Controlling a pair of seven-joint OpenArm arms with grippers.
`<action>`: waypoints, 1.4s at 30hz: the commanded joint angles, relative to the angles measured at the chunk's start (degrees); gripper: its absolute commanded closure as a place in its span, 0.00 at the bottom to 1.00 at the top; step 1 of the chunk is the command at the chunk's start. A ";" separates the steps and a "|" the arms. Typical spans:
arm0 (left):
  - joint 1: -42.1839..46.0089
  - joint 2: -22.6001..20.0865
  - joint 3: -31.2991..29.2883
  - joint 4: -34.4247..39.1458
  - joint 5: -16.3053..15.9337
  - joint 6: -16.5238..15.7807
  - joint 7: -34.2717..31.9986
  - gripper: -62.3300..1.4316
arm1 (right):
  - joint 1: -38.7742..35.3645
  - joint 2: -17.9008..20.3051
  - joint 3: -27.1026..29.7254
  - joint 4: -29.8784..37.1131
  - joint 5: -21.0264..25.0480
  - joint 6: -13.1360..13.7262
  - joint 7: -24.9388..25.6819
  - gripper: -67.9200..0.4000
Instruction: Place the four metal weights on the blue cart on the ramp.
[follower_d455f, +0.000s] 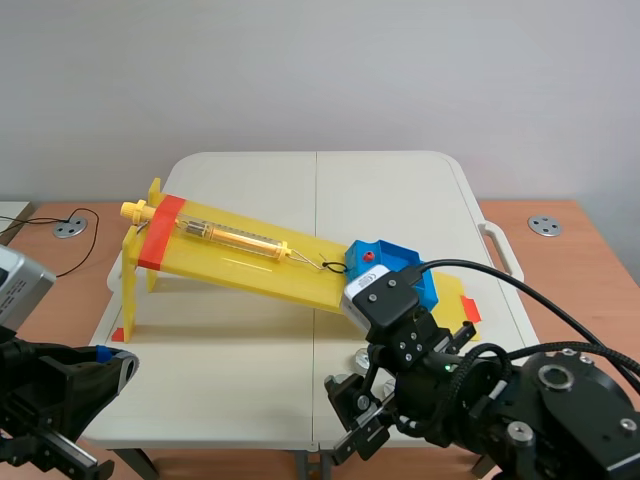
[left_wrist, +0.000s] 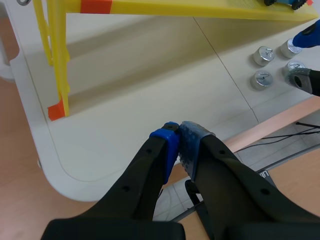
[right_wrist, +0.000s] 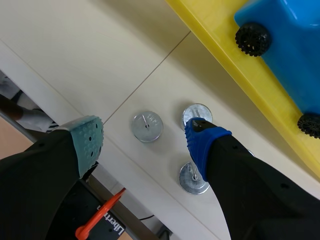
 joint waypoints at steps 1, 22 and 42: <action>-1.11 0.17 -0.83 2.91 -3.80 -1.40 -5.90 0.93 | 4.33 -0.15 -0.20 1.97 -0.33 -2.73 6.49 0.49; -1.11 0.17 -0.83 2.91 -3.80 -1.40 -5.92 0.93 | 9.01 -2.23 -5.44 -5.49 -5.11 -4.44 10.45 0.53; -1.11 0.17 -0.83 2.91 -3.80 -1.40 -5.92 0.93 | 10.88 -3.93 -6.99 -10.36 -5.11 -2.67 12.02 0.63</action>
